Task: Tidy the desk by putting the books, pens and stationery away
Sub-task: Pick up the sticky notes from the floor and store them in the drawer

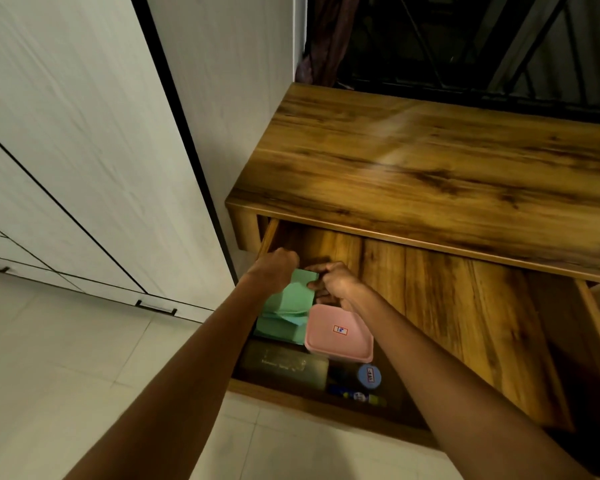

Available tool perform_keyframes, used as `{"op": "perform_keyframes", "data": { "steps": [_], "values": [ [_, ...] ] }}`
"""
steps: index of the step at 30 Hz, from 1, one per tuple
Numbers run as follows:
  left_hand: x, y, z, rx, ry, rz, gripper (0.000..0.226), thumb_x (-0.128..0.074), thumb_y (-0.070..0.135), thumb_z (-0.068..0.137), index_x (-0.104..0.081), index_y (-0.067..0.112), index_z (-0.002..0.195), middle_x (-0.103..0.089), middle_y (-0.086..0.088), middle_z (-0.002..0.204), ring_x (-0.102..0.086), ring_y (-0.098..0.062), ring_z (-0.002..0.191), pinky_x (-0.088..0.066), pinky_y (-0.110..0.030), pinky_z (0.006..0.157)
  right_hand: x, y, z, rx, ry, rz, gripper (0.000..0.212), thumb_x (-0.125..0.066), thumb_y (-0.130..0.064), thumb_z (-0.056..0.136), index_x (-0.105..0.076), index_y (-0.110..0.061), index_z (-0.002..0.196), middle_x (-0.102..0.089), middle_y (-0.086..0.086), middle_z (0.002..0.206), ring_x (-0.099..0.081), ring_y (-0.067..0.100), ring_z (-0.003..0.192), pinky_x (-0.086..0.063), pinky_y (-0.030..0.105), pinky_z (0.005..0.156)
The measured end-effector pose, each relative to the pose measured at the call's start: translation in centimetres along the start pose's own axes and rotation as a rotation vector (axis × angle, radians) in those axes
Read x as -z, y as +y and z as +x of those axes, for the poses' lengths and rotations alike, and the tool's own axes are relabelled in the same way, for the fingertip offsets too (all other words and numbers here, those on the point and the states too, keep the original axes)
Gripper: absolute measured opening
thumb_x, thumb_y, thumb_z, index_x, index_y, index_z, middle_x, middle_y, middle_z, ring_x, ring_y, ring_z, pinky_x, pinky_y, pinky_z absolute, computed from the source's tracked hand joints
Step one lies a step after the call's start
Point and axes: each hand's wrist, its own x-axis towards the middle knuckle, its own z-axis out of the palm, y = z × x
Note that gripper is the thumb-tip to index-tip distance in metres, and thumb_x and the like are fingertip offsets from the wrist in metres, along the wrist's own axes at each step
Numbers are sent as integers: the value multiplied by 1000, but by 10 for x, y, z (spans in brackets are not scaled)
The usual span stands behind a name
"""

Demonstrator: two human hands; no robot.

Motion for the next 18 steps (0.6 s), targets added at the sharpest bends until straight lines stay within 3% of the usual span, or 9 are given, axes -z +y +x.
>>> {"op": "perform_keyframes", "data": {
  "steps": [2,4,5,8,10,13,18],
  "values": [
    [-1,1,-1,-14,-45,60,32,-51,8,92,-52,5,124,-54,-17,128,-56,-34,116,-47,-39,95,0,0,3,-15,-2,-103,39,-60,9,85,-59,-5,122,-64,8,80,-54,14,57,-47,20,40],
    [-4,3,-3,-41,-79,140,32,-51,10,92,-51,5,124,-54,-18,128,-56,-36,116,-47,-41,95,-2,0,8,-5,2,-238,38,-67,7,81,-61,1,117,-69,15,95,-54,14,58,-48,24,49],
    [-5,4,-5,-54,-83,183,31,-51,11,92,-52,5,123,-55,-17,128,-57,-36,116,-47,-42,95,-2,0,9,5,5,-302,38,-70,6,78,-61,3,116,-68,16,103,-58,16,63,-50,27,56],
    [-6,6,-7,-79,-67,285,31,-50,11,92,-52,6,122,-56,-15,128,-57,-35,116,-46,-43,94,-3,6,16,27,19,-454,45,-78,0,72,-64,3,114,-67,13,116,-63,24,105,-50,30,84],
    [-6,8,-8,-82,-71,325,32,-53,10,91,-52,6,123,-56,-15,128,-57,-35,116,-47,-43,95,-5,11,21,45,33,-505,46,-81,-4,69,-66,2,112,-67,13,117,-61,26,111,-50,30,90],
    [-6,9,-9,-84,-85,349,34,-56,10,90,-52,6,123,-57,-14,127,-58,-33,116,-48,-43,95,-9,15,24,99,101,-507,27,-64,-7,85,-64,-1,112,-64,18,120,-61,34,109,-52,43,93],
    [-10,12,-14,-82,-70,340,31,-53,8,92,-53,6,123,-58,-12,126,-59,-32,116,-48,-41,94,-4,15,19,180,86,-728,41,-63,-12,85,-55,-3,124,-55,18,127,-53,35,118,-46,43,99]
  ]
}}
